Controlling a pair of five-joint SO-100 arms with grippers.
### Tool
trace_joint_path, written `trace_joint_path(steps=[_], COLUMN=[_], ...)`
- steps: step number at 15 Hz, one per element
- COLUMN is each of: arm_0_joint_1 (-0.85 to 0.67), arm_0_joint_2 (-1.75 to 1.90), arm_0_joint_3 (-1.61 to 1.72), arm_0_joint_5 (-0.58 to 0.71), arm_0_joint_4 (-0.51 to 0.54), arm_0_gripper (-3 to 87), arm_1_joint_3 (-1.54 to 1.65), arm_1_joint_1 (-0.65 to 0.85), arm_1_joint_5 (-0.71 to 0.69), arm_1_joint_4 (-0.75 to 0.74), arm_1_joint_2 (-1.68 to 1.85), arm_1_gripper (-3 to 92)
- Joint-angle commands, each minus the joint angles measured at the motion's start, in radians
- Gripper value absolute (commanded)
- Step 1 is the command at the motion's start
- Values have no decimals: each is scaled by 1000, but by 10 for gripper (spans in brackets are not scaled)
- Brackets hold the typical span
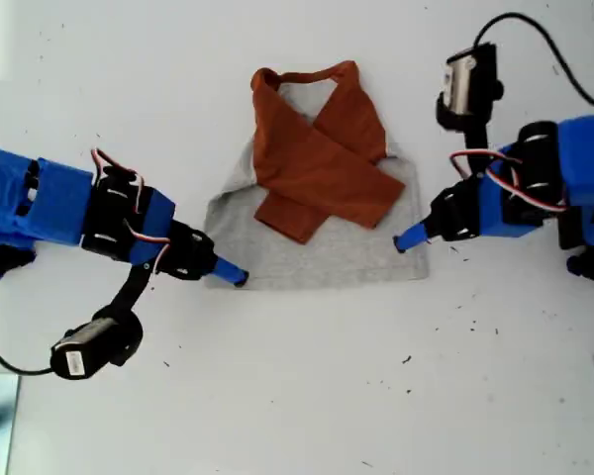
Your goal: Fold t shirt
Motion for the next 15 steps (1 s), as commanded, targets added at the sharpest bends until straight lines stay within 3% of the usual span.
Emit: trace_joint_path(steps=[1, 3, 5, 7, 13, 15], arm_0_joint_1=[-31, -52, -60, -52, -3, 77], arm_0_joint_2=[-35, -86, -143, -164, -152, -92], arm_0_joint_3=[-34, -44, -69, -94, -215, -245], arm_0_joint_5=[-18, -14, -9, -20, -18, -49], arm_0_joint_4=[-34, -49, -58, -71, -41, -9], arm_0_gripper=[327, 327, 266, -2, -3, -3], arm_1_joint_3=[-75, -83, -97, -91, -77, -78], arm_1_joint_1=[-63, -81, -97, -107, -132, -225], arm_1_joint_5=[72, 95, 124, 137, 132, 150], arm_1_joint_4=[-77, -137, -201, -287, -293, -229], arm_1_joint_2=[-124, -206, -288, -341, -245, -94], arm_1_gripper=[330, 290, 214, 71, 32, 31])
